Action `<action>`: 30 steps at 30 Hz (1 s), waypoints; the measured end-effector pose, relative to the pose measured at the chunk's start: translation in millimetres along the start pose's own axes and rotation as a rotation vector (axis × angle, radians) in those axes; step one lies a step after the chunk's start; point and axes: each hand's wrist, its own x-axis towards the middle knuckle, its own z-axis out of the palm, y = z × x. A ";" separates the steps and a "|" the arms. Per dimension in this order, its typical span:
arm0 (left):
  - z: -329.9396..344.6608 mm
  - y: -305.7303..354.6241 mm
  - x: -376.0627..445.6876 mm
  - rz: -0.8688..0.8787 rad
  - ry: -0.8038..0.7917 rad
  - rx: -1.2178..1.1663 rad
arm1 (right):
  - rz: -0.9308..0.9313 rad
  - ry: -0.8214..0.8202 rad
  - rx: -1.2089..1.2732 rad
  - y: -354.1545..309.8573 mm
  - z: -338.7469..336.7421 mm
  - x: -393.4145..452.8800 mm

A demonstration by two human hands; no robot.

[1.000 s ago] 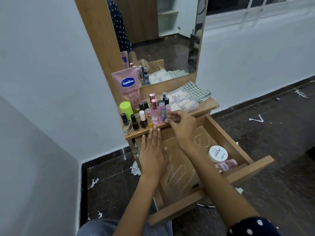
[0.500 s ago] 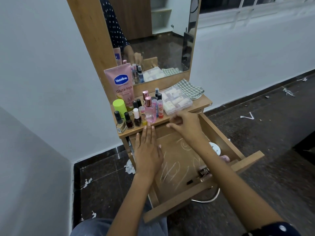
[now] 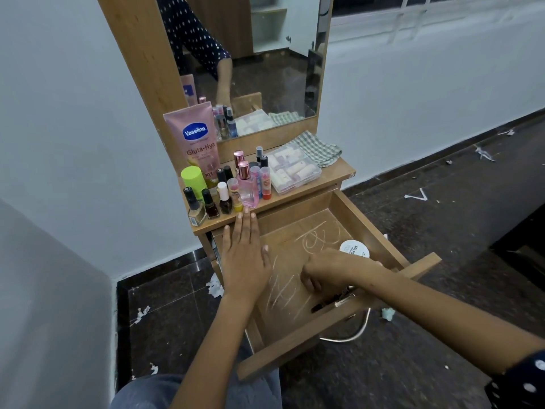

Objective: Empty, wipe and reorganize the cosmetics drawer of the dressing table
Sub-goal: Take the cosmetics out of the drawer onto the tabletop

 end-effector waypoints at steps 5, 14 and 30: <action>-1.1 1.1 0.4 0.000 0.002 -0.018 | 0.092 0.230 0.010 7.0 -9.0 -0.9; -0.3 0.8 0.4 -0.002 -0.003 -0.017 | 0.289 0.183 -0.007 -14.4 0.7 13.6; -4.7 2.5 -0.2 -0.004 0.008 -0.080 | 0.373 1.312 1.036 -31.0 -67.1 59.9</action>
